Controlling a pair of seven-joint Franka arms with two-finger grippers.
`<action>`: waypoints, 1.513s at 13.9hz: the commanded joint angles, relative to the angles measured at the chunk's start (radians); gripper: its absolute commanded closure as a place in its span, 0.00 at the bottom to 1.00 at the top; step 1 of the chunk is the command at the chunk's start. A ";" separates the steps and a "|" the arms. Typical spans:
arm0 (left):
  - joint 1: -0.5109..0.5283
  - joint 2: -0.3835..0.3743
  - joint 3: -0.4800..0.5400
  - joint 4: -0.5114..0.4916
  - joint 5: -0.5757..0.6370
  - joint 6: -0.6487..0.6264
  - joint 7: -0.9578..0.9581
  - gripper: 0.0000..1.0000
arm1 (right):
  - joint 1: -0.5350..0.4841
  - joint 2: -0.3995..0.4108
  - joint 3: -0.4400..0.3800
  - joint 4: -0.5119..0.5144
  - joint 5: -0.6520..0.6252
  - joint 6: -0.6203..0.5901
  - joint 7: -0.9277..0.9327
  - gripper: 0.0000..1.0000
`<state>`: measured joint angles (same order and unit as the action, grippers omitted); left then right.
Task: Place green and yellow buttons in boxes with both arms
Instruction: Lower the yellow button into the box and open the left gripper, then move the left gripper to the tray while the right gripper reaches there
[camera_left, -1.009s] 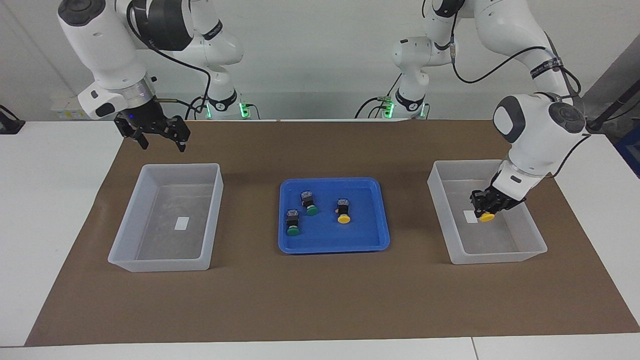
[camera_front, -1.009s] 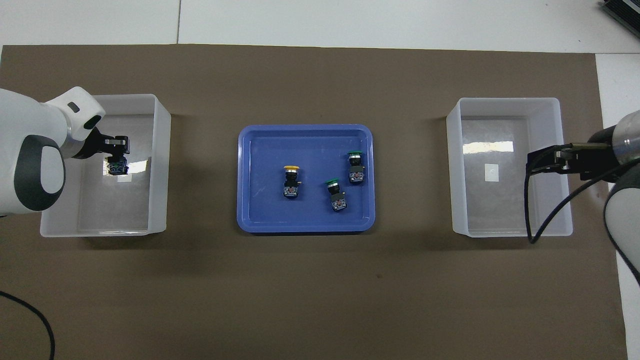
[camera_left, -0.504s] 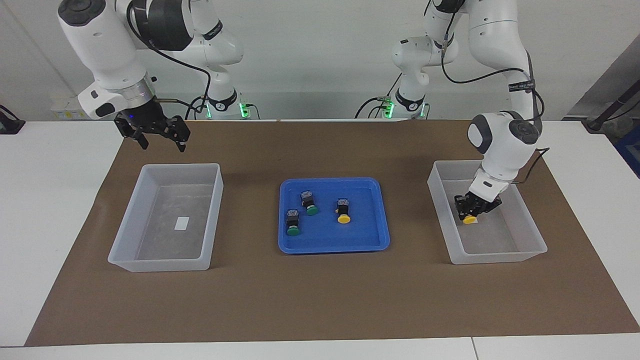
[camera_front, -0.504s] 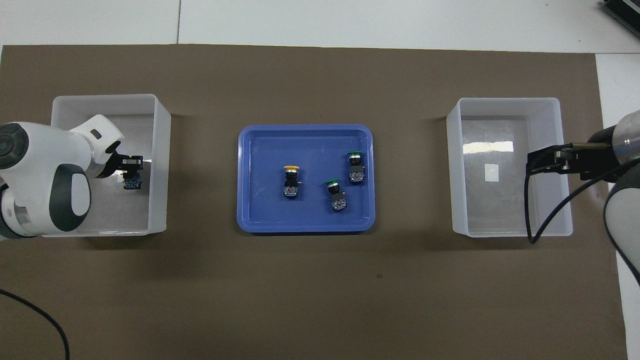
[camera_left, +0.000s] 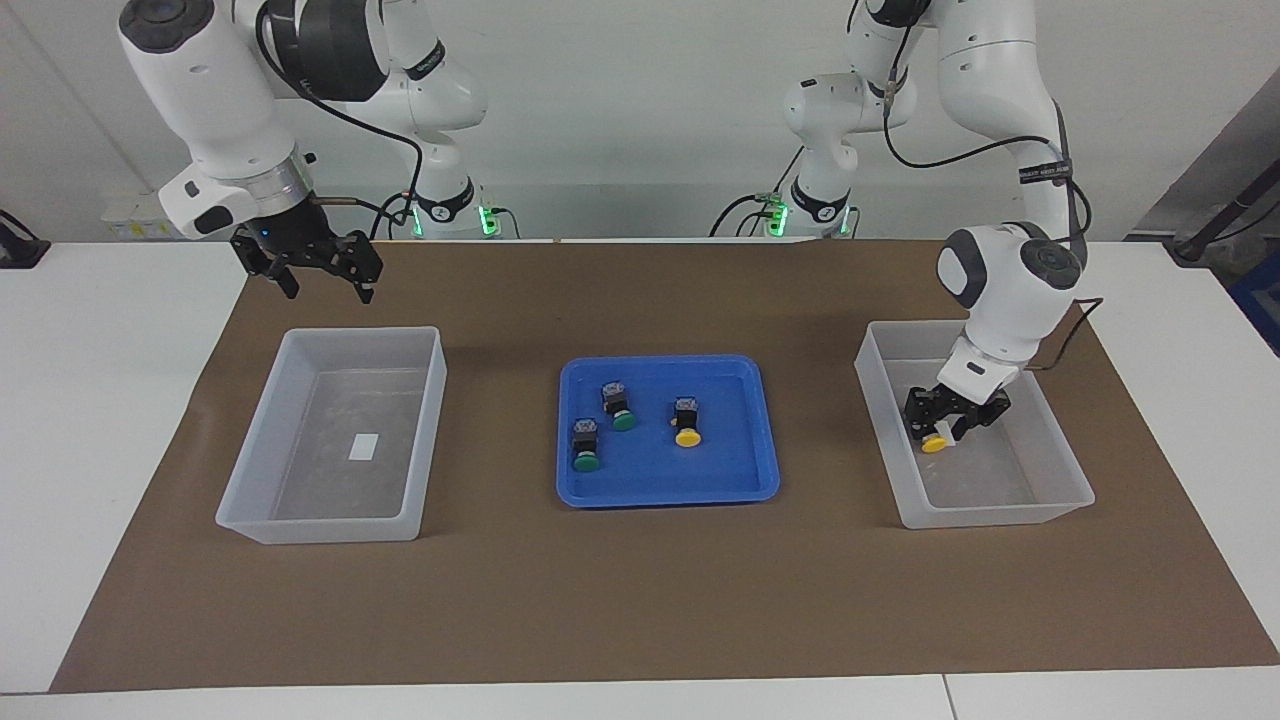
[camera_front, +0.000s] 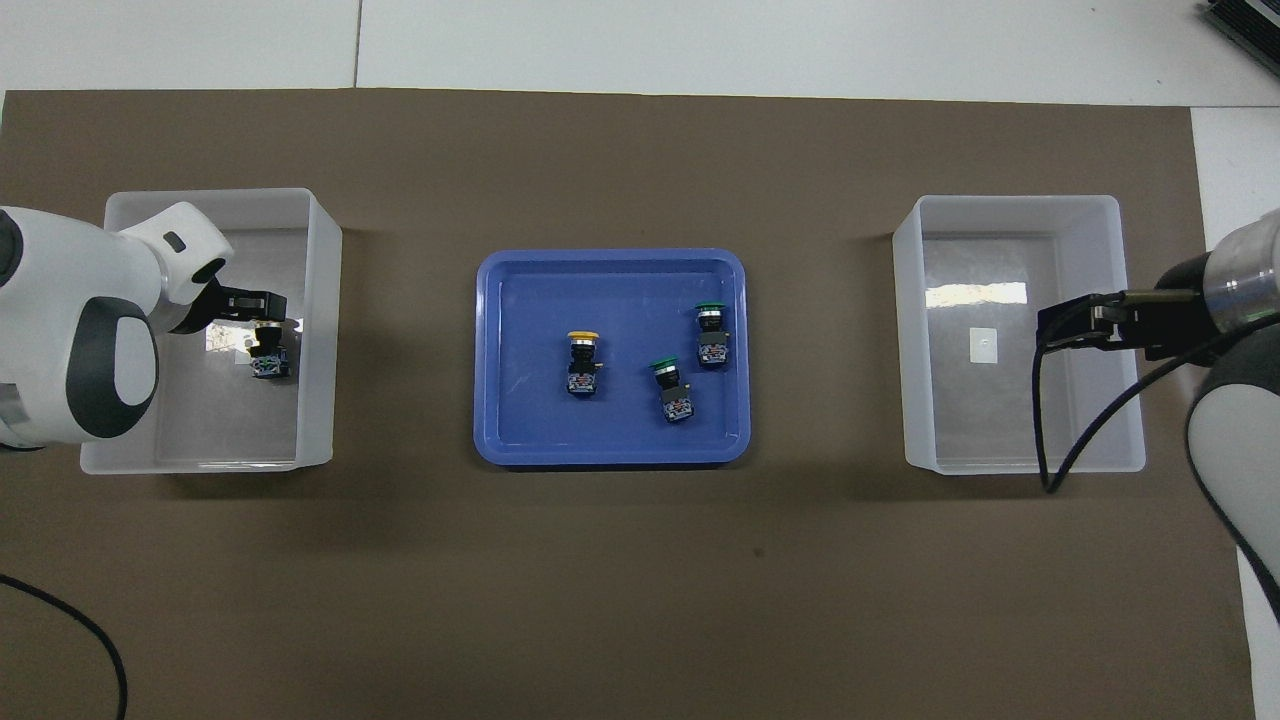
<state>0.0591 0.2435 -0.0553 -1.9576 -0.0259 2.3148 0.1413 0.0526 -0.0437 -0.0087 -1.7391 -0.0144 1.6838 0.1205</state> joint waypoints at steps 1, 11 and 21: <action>0.004 0.040 -0.005 0.199 0.000 -0.197 0.018 0.32 | 0.001 -0.015 0.001 -0.007 0.028 -0.010 -0.029 0.00; -0.103 0.030 -0.020 0.305 -0.049 -0.333 -0.190 0.33 | 0.062 -0.016 0.003 -0.054 0.027 0.108 -0.015 0.00; -0.268 -0.013 -0.020 0.165 -0.049 -0.194 -0.437 0.33 | 0.286 0.123 0.003 -0.091 0.010 0.364 0.151 0.00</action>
<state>-0.1843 0.2647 -0.0896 -1.7167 -0.0654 2.0536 -0.2677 0.3124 0.0502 -0.0040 -1.8193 -0.0142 1.9973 0.2546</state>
